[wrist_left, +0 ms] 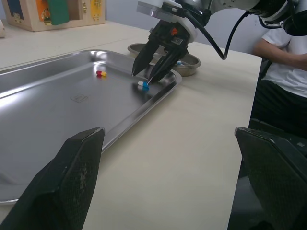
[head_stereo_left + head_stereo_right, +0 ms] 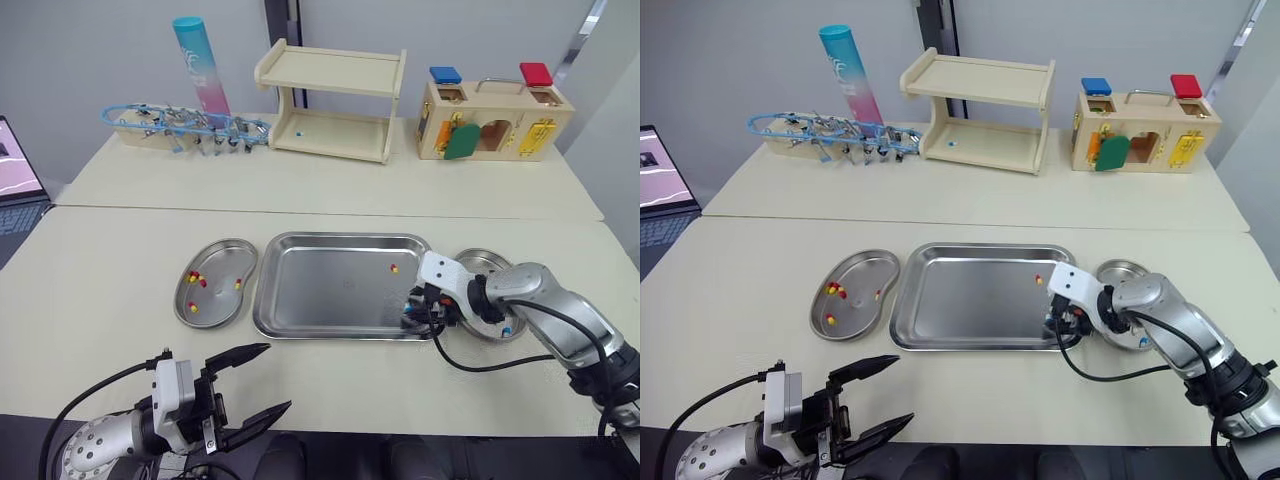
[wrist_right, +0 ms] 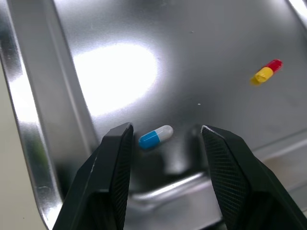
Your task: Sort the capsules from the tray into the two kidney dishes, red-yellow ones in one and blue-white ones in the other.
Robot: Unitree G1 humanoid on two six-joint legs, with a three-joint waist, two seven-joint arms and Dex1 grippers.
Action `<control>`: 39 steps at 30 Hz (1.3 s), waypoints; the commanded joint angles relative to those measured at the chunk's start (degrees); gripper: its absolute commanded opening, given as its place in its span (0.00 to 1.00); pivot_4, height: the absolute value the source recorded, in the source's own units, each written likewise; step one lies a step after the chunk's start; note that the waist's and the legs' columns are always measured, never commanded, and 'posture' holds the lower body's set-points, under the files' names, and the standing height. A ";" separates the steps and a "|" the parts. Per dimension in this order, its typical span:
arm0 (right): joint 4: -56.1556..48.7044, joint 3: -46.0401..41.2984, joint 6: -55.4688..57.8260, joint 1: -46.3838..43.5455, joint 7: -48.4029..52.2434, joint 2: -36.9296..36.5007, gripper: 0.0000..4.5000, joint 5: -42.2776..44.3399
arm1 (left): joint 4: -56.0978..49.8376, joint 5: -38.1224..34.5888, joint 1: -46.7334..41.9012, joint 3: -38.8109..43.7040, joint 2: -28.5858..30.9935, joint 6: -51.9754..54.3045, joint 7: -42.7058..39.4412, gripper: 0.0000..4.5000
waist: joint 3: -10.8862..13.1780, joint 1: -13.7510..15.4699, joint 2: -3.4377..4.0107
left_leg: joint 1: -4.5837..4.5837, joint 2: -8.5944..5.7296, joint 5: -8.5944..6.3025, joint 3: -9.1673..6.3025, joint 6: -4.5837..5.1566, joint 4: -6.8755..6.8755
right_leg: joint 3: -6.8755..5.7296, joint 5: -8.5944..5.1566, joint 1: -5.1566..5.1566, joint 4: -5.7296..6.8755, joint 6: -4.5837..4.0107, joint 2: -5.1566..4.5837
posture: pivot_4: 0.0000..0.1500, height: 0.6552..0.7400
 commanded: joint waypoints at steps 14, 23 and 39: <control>-0.12 2.24 -0.85 -1.82 2.95 0.44 0.55 -4.28 | -1.96 -0.02 0.11 -1.48 0.19 -0.61 0.68 1.00 | 0.00 0.00 0.00 | 0.00 0.00 0.00 0.00 0.00 0.00 | 0.01 0.00 -0.01 0.01 0.00 0.00 | 1.00 1.00; 0.20 2.61 -1.02 -1.47 3.56 1.20 0.55 -5.52 | -2.00 0.20 0.24 -2.00 0.27 -0.71 1.24 1.00 | 0.00 -0.01 0.00 | 0.00 0.00 0.00 0.00 0.00 0.00 | 0.01 0.00 0.00 0.01 0.00 0.00 | 1.00 1.00; 1.03 3.20 -5.51 -1.39 4.84 1.58 0.01 -7.86 | -1.72 0.50 0.00 -2.30 0.36 -0.64 1.77 1.00 | 0.00 -0.01 0.00 | 0.02 0.00 0.00 0.00 0.00 0.00 | 0.01 0.00 0.01 0.01 0.00 0.00 | 1.00 1.00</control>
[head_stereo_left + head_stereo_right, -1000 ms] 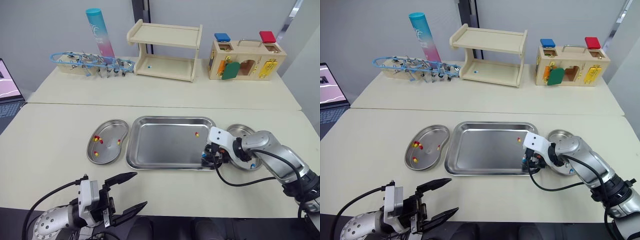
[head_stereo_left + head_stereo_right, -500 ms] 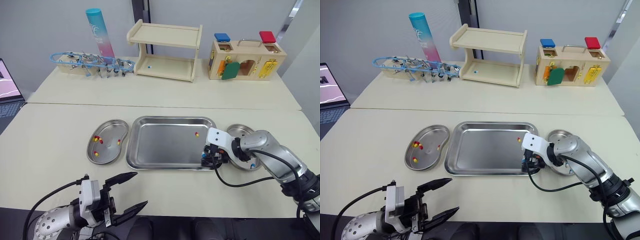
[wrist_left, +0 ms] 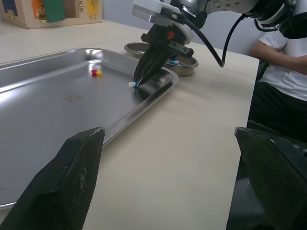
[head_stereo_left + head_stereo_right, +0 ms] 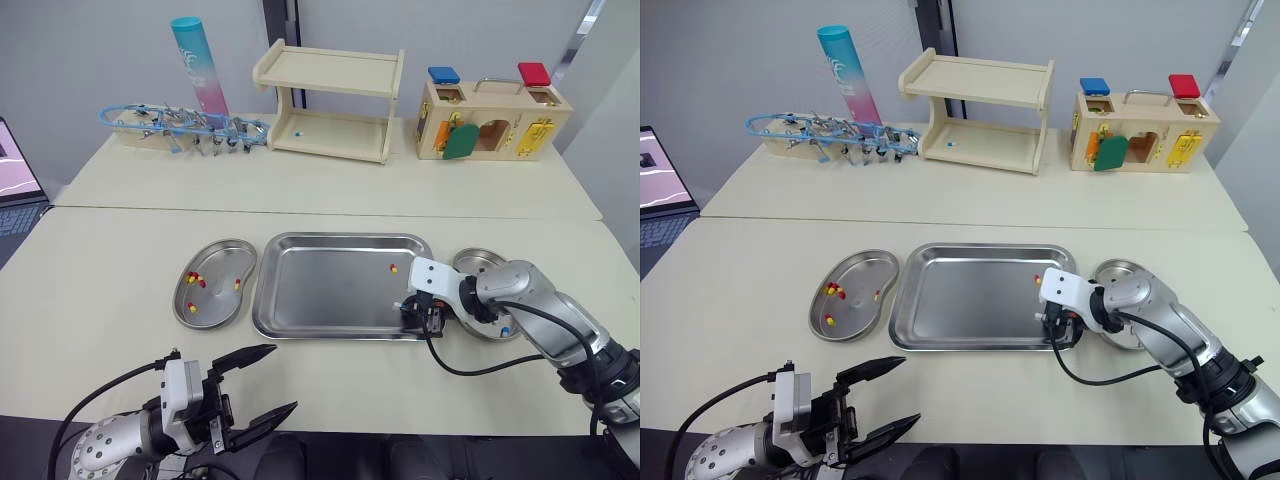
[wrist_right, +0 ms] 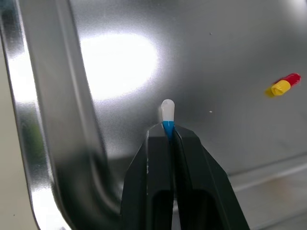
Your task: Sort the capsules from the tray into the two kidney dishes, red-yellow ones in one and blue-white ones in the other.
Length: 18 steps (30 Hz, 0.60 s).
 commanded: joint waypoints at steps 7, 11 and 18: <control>-2.32 -2.53 -5.64 -0.47 3.07 -0.85 0.01 0.82 | -1.80 -0.17 0.18 -0.13 0.34 -0.66 0.23 1.00 | 0.01 0.00 0.01 | -0.01 0.00 0.00 0.00 0.00 0.00 | 0.00 0.00 -0.01 0.00 0.00 0.00 | 1.00 1.00; -4.80 -5.91 -6.46 0.29 4.79 -2.72 0.01 3.02 | -2.02 -0.41 -0.16 -0.26 0.60 -0.48 -0.11 1.00 | 0.03 0.02 0.03 | -0.02 0.00 0.00 0.00 0.00 0.00 | 0.00 0.00 -0.01 0.00 0.00 0.00 | 1.00 1.00; -9.38 -16.52 -4.36 6.07 6.40 -10.05 0.01 7.38 | -1.38 -1.49 -3.04 -1.00 1.42 0.64 -1.36 1.00 | 0.05 0.23 0.02 | -0.03 0.00 0.00 0.01 0.00 0.00 | -0.01 0.00 0.01 -0.02 0.00 0.00 | 1.00 1.00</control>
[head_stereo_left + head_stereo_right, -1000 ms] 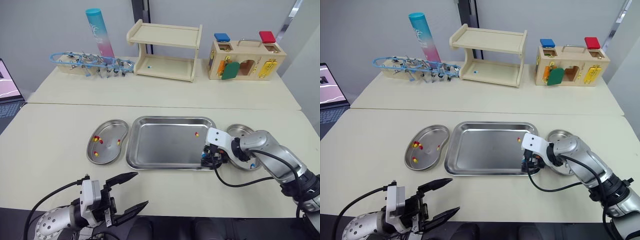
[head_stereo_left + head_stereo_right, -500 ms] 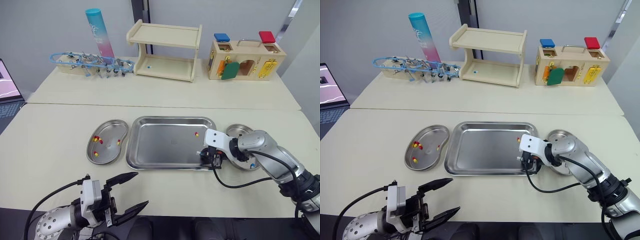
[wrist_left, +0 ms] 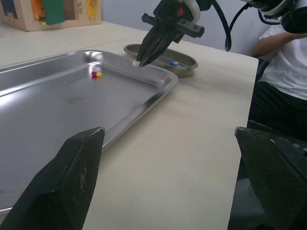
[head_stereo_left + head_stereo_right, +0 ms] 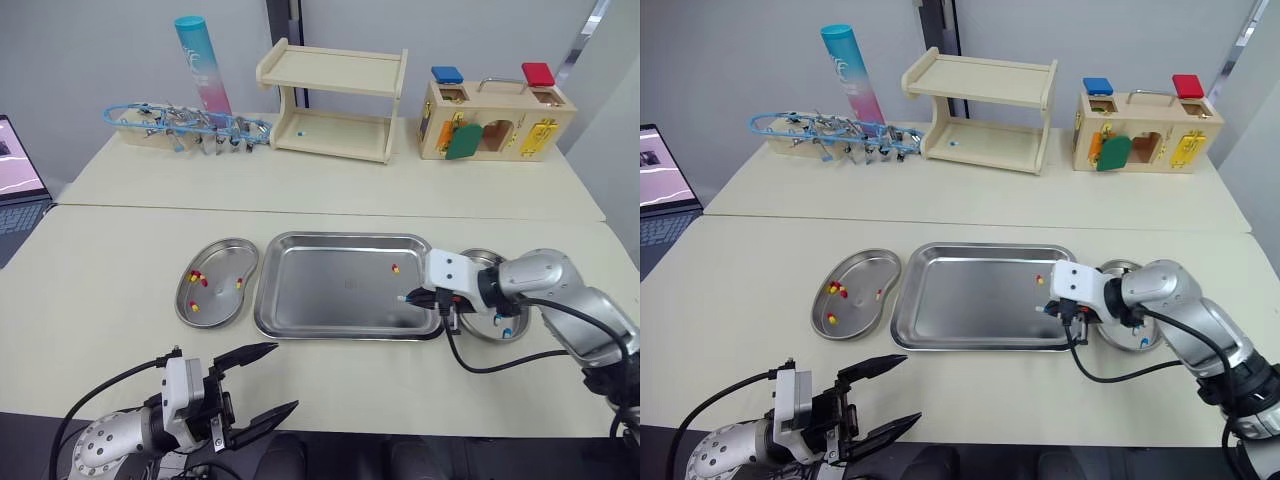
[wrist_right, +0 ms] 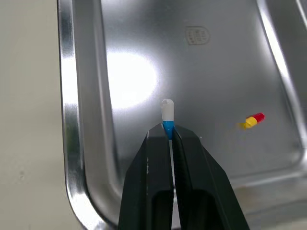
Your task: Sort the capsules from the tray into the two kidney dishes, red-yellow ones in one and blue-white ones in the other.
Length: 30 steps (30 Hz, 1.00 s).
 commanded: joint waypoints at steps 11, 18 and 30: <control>-6.49 -26.14 4.15 24.31 -1.16 -12.74 0.01 4.12 | 0.48 -2.15 -7.31 -3.89 1.76 1.98 -4.97 1.00 | 0.03 -0.41 0.06 | 0.04 0.00 0.00 0.04 0.00 0.00 | 0.02 0.00 0.04 0.02 0.00 0.00 | 1.00 1.00; -6.15 -23.07 7.84 24.43 -5.66 -11.06 0.01 4.04 | 1.06 -1.51 -7.46 -4.71 1.91 1.95 -6.19 1.00 | 0.04 -0.49 0.08 | 0.10 0.00 0.00 0.08 0.01 0.01 | 0.08 0.00 0.06 0.07 0.00 0.01 | 1.00 1.00; -2.01 -20.30 8.85 18.76 -7.50 -10.84 0.58 4.70 | 0.90 -0.71 -6.22 -4.84 1.50 0.88 -5.69 1.00 | 0.05 -0.13 0.08 | 0.06 0.00 0.00 0.06 0.00 0.01 | 0.06 0.00 0.05 0.04 0.00 0.01 | 1.00 1.00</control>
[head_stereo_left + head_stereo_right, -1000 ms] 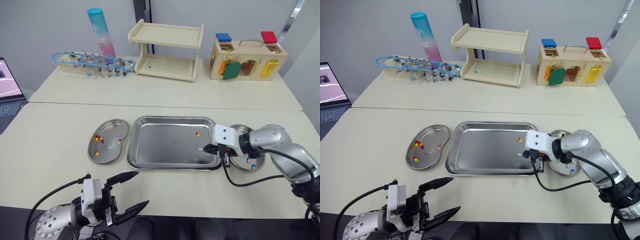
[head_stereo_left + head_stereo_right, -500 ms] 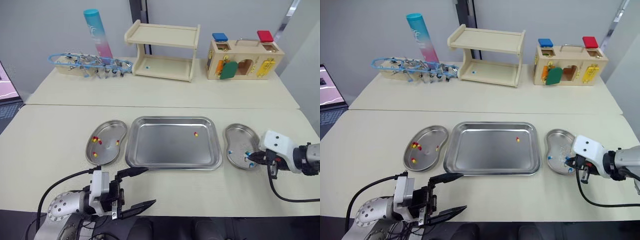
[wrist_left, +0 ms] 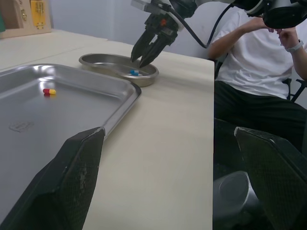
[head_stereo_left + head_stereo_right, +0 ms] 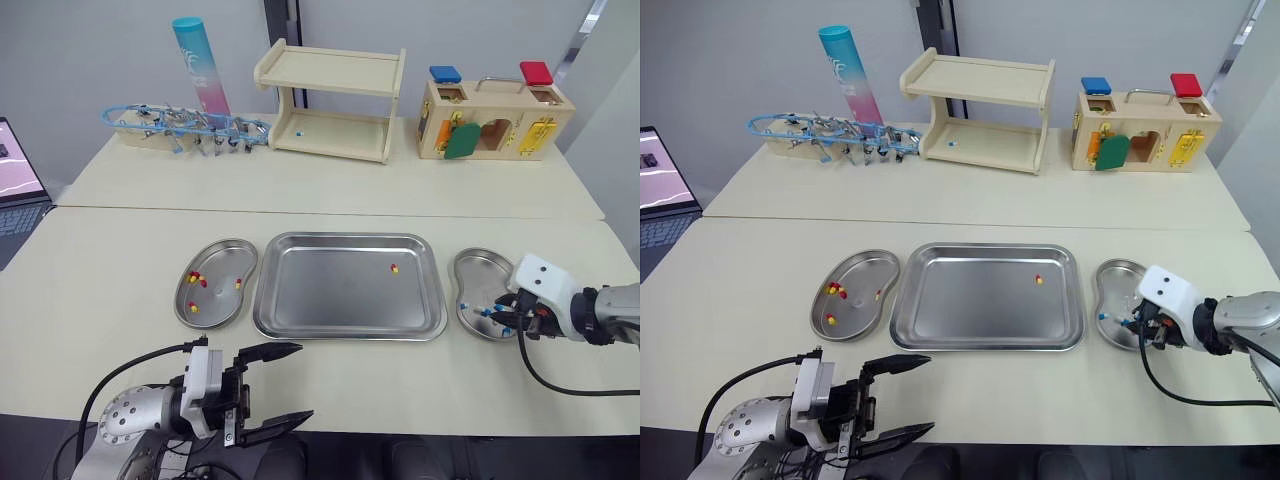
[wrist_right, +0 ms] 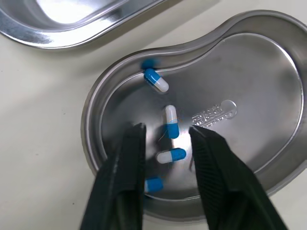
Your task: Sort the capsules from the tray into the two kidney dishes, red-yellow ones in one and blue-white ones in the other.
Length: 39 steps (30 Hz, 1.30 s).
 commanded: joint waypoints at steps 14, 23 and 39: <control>6.54 -19.98 -31.99 11.23 5.18 4.75 0.99 2.38 | -3.25 -0.81 3.35 10.29 2.02 9.03 15.72 1.00 | 0.03 0.05 -0.04 | 0.04 0.01 0.00 0.00 0.00 0.00 | 0.00 0.00 0.07 0.00 0.00 0.00 | 1.00 1.00; 19.40 -25.78 -41.51 17.69 7.41 6.61 0.99 3.32 | 12.15 -3.78 1.11 33.12 2.22 10.90 27.54 1.00 | 0.03 -0.15 -0.03 | 0.18 0.01 0.00 0.01 0.00 0.00 | 0.00 -0.01 0.15 0.04 -0.01 0.00 | 1.00 1.00; 16.63 -28.03 -42.74 24.99 10.82 7.40 0.99 6.84 | 29.24 -0.32 3.17 42.14 4.34 10.17 28.44 1.00 | 0.02 -0.05 -0.07 | 0.17 0.01 0.00 0.02 -0.01 -0.01 | 0.01 -0.01 0.16 0.04 -0.01 0.00 | 1.00 1.00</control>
